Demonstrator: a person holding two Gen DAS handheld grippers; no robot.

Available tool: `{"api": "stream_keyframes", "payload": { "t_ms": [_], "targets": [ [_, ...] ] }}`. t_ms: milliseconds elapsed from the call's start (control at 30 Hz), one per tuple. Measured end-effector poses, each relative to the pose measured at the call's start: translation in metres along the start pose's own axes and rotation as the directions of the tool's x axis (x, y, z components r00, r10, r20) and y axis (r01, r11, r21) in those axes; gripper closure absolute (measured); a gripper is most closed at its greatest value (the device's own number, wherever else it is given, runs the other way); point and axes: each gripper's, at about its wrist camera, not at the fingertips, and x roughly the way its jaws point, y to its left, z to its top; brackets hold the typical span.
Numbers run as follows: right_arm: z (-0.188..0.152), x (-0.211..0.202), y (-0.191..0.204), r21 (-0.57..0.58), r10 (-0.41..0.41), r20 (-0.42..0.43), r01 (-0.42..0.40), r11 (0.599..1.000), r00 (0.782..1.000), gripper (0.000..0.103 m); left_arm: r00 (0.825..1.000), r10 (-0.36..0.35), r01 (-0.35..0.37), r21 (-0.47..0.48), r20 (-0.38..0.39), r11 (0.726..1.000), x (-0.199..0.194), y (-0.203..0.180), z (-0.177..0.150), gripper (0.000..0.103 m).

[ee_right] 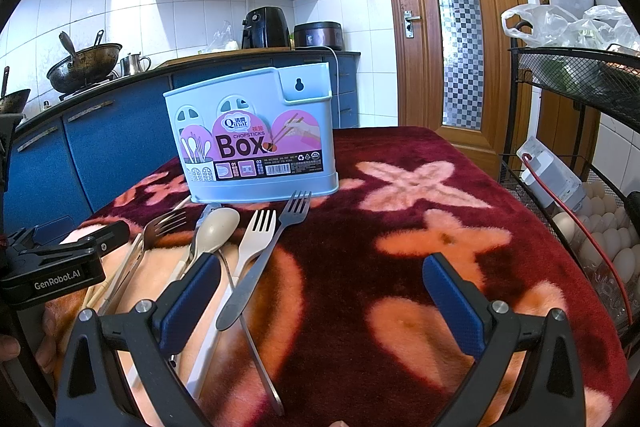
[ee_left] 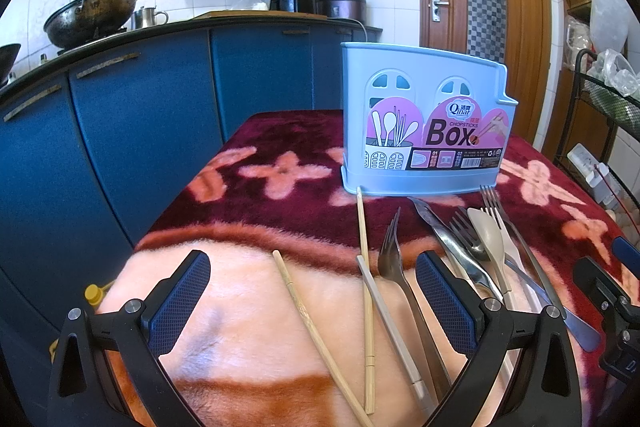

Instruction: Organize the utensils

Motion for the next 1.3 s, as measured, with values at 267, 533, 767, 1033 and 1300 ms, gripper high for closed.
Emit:
{"api": "stream_keyframes", "payload": {
  "t_ms": [267, 533, 767, 1033, 1300],
  "targets": [
    [0.001, -0.001, -0.002, 0.013, 0.017, -0.017, -0.017, 1.0, 1.0, 0.0, 1.0, -0.003, 0.003, 0.0, -0.003, 1.0, 0.002, 0.001, 0.0, 0.001],
    [0.009, 0.006, -0.009, 0.059, 0.064, -0.082, -0.059, 0.997, 0.995, 0.0, 0.999, -0.024, 0.024, 0.001, -0.025, 1.0, 0.002, -0.001, 0.003, 0.001],
    [0.026, 0.012, -0.005, 0.039, 0.088, -0.168, -0.083, 0.996, 0.982, 0.0, 0.993, -0.068, 0.069, 0.008, -0.093, 0.998, 0.008, 0.01, 0.014, 0.001],
    [0.042, 0.029, -0.007, 0.072, 0.128, -0.281, -0.112, 0.991, 0.951, 0.012, 0.978, -0.101, 0.099, -0.019, -0.183, 0.995, 0.018, 0.031, 0.025, 0.002],
    [0.044, 0.05, -0.008, 0.097, 0.17, -0.414, -0.142, 0.985, 0.894, 0.031, 0.932, -0.15, 0.143, -0.045, -0.33, 0.989, 0.028, 0.037, 0.021, 0.03]
  ]
}}
